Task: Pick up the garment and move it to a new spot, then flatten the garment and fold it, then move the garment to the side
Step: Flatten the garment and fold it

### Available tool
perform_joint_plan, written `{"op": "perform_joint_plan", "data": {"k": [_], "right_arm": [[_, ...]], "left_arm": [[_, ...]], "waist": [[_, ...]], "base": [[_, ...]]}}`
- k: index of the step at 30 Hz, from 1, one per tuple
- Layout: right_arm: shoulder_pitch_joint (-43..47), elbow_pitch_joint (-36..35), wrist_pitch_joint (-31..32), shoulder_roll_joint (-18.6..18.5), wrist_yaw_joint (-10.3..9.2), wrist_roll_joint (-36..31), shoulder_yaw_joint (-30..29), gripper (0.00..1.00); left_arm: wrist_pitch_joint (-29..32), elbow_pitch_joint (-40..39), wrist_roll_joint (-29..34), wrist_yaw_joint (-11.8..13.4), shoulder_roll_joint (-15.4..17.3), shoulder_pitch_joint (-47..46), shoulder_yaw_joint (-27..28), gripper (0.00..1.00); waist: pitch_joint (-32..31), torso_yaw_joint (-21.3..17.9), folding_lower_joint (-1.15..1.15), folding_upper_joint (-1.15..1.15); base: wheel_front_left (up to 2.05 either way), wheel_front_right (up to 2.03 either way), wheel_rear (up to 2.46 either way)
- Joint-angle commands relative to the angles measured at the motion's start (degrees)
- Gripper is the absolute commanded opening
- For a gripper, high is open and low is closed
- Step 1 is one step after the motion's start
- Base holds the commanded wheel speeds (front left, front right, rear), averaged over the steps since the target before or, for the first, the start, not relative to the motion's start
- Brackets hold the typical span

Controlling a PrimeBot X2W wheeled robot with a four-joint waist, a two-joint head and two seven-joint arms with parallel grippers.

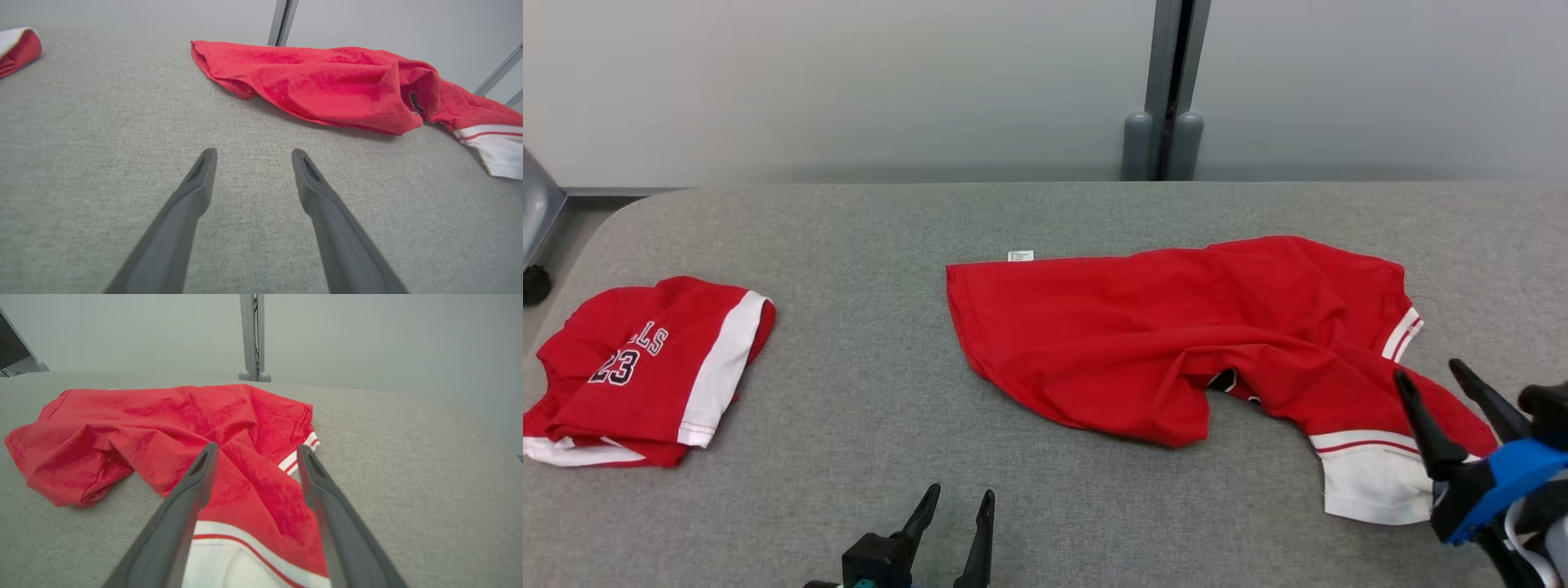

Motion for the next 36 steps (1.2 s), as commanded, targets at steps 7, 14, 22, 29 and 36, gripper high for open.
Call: {"op": "perform_joint_plan", "data": {"k": [7,14,22,29,36], "right_arm": [[-5.1,7.4,-7.3,6.1,-0.01,-6.0,0.1,1.0],[-2.0,8.7,-8.9,10.8,0.0,-7.8,-0.3,1.0],[1.0,5.7,-9.0,12.8,-0.01,-8.8,-0.4,1.0],[0.0,3.9,-9.0,12.6,0.0,-8.9,0.2,1.0],[-0.8,3.5,-9.0,12.4,0.0,-8.4,0.4,1.0]], "left_arm": [[-0.2,0.6,0.7,0.1,0.1,-0.9,0.9,1.0],[-0.2,0.4,-0.1,-0.3,0.0,-0.8,1.0,1.0],[-0.2,3.0,-6.0,-0.8,0.1,-5.9,-1.5,1.0],[-0.2,8.9,-13.4,-0.6,0.0,-12.8,-0.5,1.0],[-0.2,15.3,-14.8,-1.6,0.1,-17.7,1.5,1.0]], "waist": [[0.4,0.9,0.0,0.0],[-0.9,-1.2,0.0,0.0],[1.2,-5.2,0.0,0.0],[4.1,-8.5,0.0,0.0],[6.3,-9.8,0.0,0.0]], "base": [[0.0,0.0,0.0],[0.0,0.0,0.0],[0.0,0.0,0.0],[0.0,0.0,0.0],[0.0,0.0,0.0]]}}
